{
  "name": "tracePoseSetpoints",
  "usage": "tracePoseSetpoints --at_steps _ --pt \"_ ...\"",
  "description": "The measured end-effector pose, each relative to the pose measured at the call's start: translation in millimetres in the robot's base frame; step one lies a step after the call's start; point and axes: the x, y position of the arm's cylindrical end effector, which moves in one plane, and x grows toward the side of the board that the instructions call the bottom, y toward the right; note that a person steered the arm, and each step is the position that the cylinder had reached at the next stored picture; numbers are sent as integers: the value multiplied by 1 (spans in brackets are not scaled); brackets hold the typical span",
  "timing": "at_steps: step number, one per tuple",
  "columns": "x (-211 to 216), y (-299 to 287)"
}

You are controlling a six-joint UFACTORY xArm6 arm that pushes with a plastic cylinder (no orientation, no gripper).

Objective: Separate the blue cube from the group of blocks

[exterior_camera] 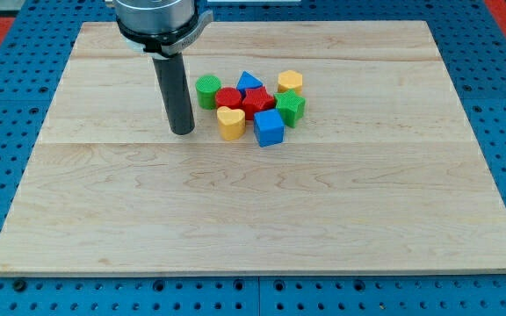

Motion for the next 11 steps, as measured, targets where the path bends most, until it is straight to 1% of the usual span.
tracePoseSetpoints --at_steps 1,2,3,4,5,7,8,9,10,11 --pt "30 12" --pt "52 57" --pt "41 126" --pt "6 196" --pt "-12 177" --pt "-9 98" --pt "-4 82" --pt "16 89" --pt "44 106" --pt "79 108"
